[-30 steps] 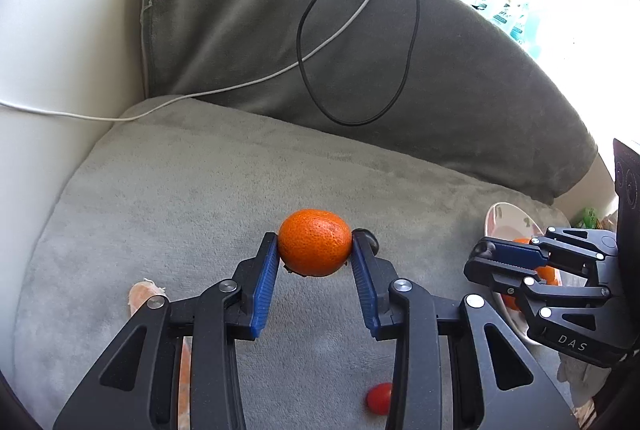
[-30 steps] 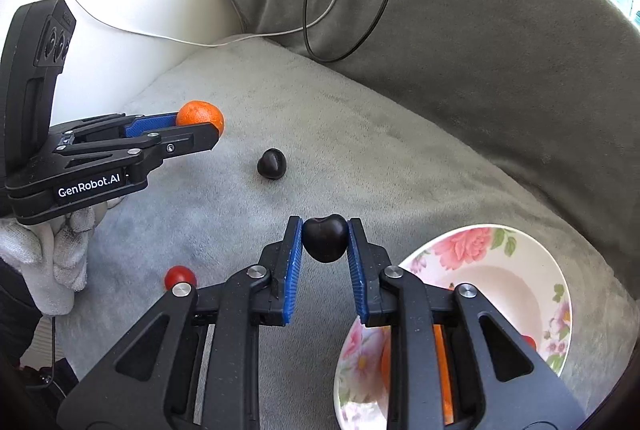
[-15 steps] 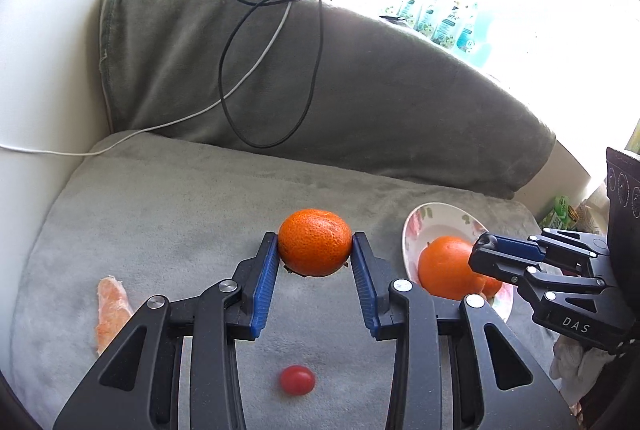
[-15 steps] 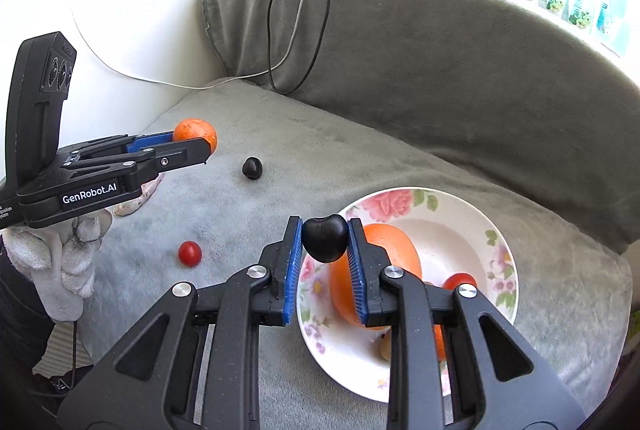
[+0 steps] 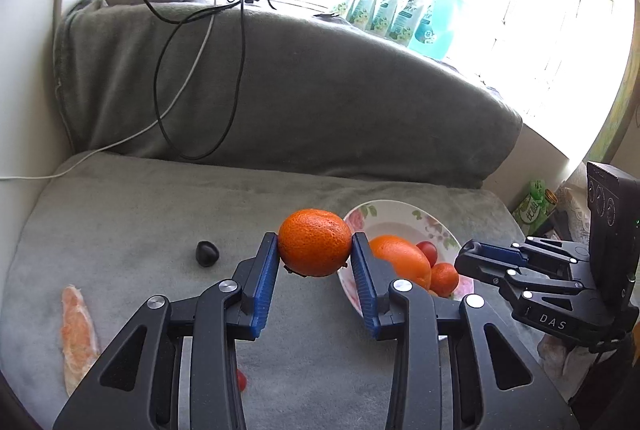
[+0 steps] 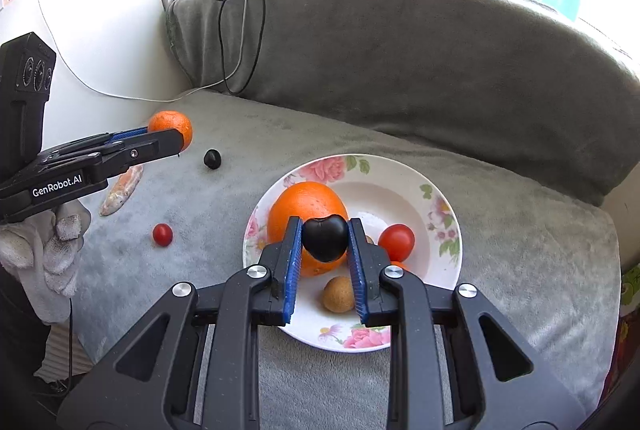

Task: Organize fruits
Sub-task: 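Carry the tangerine and plum over the plate with both tools, then lower the tangerine and plum into the plate and open both tools, then withdraw both tools from the plate toward the cherry tomato and last plum, then grasp the small cherry tomato with the left tool while the right tool grasps the plum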

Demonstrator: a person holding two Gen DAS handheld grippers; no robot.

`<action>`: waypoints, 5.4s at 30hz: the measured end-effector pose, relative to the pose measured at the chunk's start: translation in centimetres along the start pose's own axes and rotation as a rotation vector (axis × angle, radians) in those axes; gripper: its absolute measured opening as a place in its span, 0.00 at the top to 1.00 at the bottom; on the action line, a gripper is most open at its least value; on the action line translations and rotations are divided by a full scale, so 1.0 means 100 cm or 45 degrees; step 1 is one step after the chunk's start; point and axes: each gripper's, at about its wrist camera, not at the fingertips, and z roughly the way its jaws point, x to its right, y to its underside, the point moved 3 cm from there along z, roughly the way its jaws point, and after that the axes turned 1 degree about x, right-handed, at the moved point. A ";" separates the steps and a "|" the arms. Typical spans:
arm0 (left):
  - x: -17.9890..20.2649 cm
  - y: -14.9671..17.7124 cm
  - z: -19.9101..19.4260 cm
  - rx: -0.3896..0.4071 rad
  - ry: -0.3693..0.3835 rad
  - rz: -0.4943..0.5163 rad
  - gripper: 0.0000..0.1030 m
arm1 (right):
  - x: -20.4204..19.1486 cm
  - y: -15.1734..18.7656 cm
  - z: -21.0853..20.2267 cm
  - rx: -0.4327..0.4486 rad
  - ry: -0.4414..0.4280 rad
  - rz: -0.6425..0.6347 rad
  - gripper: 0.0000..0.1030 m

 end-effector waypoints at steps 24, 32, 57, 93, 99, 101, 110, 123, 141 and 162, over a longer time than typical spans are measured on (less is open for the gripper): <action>0.062 -0.006 0.054 -0.113 0.104 0.114 0.66 | 0.038 0.029 0.008 -0.042 -0.012 0.096 0.77; 0.077 -0.007 0.065 -0.136 0.110 0.150 0.66 | 0.035 0.031 0.015 -0.053 -0.046 0.080 0.77; 0.091 -0.009 0.065 -0.123 0.109 0.202 0.38 | 0.043 0.029 0.005 0.016 -0.042 0.094 0.24; 0.089 -0.008 0.029 -0.077 0.059 0.173 0.21 | 0.035 0.028 -0.021 0.063 0.012 0.124 0.05; 0.085 -0.007 0.016 -0.050 0.042 0.163 0.21 | 0.033 0.026 -0.026 0.077 0.016 0.131 0.05; 0.083 -0.006 0.011 -0.043 0.040 0.163 0.21 | 0.031 0.025 -0.027 0.079 0.018 0.130 0.05; 0.076 -0.005 -0.008 0.002 0.031 0.152 0.21 | 0.023 0.017 -0.032 0.095 0.023 0.132 0.04; 0.048 0.002 -0.036 0.052 0.000 0.099 0.21 | 0.003 0.002 -0.031 0.112 -0.012 0.132 0.04; -0.021 0.047 -0.055 0.012 -0.104 -0.021 0.22 | -0.026 -0.040 0.017 0.051 -0.207 0.173 0.04; -0.050 0.086 -0.025 -0.156 -0.069 -0.097 0.58 | -0.091 -0.073 0.126 -0.254 -0.399 0.171 0.36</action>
